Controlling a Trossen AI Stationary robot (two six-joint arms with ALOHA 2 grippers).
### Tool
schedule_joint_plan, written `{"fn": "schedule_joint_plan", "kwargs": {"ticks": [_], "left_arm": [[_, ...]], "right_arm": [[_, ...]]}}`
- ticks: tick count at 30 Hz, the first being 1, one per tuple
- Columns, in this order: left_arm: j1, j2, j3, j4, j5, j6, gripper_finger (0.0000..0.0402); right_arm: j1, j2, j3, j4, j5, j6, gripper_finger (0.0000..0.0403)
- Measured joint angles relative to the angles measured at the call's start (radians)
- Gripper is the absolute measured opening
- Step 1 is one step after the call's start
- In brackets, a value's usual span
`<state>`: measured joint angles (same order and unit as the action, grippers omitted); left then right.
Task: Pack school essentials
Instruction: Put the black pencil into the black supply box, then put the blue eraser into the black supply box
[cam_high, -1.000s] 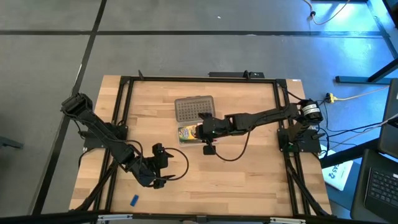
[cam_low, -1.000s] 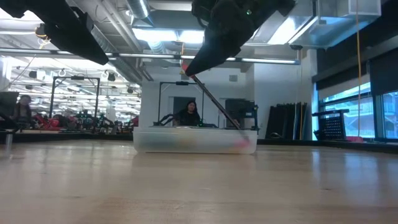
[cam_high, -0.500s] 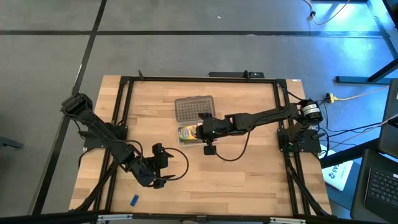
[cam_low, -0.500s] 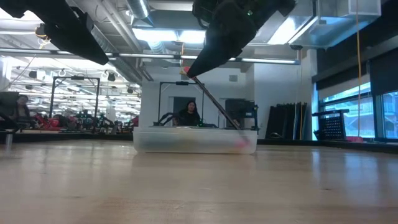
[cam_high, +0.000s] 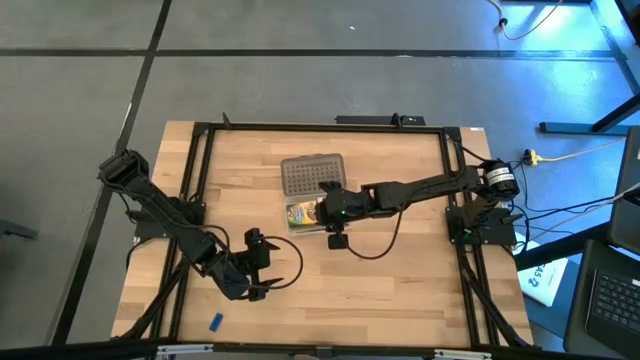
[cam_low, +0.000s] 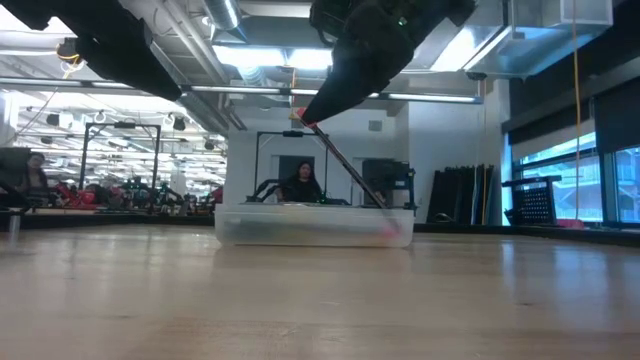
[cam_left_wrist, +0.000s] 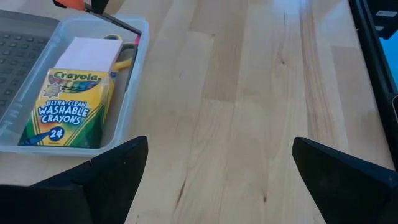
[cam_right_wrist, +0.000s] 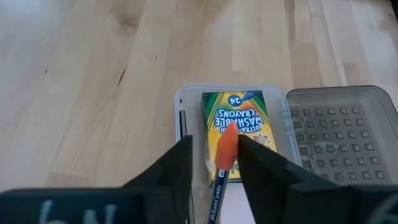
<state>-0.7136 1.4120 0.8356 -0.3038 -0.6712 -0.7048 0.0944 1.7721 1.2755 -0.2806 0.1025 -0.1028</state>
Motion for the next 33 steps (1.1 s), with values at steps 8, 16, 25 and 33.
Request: {"fn": "schedule_joint_plan", "kwargs": {"ticks": [8, 16, 25, 33], "left_arm": [[0.000, 0.000, 0.000, 0.000, 0.000, 0.000, 0.0395], [0.000, 0.000, 0.000, -0.002, 0.002, -0.001, 0.0395], [-0.022, -0.007, 0.000, -0.030, 0.142, -0.204, 0.0395], [-0.102, -0.007, 0.000, -0.150, 0.387, -0.684, 0.0395]], "right_arm": [[0.000, 0.000, 0.000, 0.001, 0.000, 0.018, 0.0158], [0.000, -0.001, 0.000, 0.016, 0.000, -0.011, 0.0159], [0.046, -0.083, -0.001, 0.013, 0.001, -0.087, 0.0159], [0.143, -0.114, -0.001, 0.005, 0.001, -0.114, 0.0159]]}}
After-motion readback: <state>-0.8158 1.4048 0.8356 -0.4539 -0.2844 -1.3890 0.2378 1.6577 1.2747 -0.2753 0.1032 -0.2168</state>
